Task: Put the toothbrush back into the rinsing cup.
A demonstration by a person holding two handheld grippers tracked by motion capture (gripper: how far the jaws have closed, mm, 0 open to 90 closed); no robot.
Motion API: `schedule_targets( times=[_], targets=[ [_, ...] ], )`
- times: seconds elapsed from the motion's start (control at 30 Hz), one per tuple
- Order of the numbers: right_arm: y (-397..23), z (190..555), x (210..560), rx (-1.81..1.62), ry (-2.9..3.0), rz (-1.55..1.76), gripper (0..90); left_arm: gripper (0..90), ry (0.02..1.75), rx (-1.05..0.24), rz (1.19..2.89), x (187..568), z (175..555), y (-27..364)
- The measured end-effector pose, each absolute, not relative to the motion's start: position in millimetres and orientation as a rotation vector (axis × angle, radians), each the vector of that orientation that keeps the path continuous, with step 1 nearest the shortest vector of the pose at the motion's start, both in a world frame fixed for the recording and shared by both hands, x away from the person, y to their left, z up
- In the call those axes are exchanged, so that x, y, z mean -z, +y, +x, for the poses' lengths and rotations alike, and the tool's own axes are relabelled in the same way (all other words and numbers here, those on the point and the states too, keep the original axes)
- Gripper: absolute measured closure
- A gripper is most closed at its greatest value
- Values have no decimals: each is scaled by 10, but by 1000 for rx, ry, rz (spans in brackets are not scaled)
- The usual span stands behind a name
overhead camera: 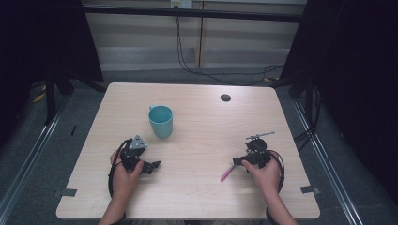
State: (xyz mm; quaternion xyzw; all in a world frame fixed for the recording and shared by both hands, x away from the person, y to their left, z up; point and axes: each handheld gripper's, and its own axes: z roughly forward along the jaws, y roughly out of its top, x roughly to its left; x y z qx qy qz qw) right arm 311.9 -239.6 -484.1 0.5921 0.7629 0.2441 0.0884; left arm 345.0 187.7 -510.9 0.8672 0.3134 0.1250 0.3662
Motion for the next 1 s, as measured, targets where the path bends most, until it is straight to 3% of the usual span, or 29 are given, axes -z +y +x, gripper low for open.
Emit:
schedule_targets(
  times=[0.13,0.3,0.33,0.7,1.0],
  targets=[
    [-2330,3128,4828,-629,2267,1715,420,73,806,-321,2228,5109,3449,1877],
    [-2344,3123,4805,-601,2272,1690,780,74,802,-323,2231,5108,3448,1877],
    [-2351,3124,4803,-603,2274,1697,808,73,802,-322,2232,5108,3449,1878],
    [-2422,3163,4743,-729,2311,1711,825,73,806,-320,2230,5108,3450,1877],
    [-2445,3137,4496,-905,2277,1663,826,36,846,-334,2232,5109,3448,1862]
  ],
)
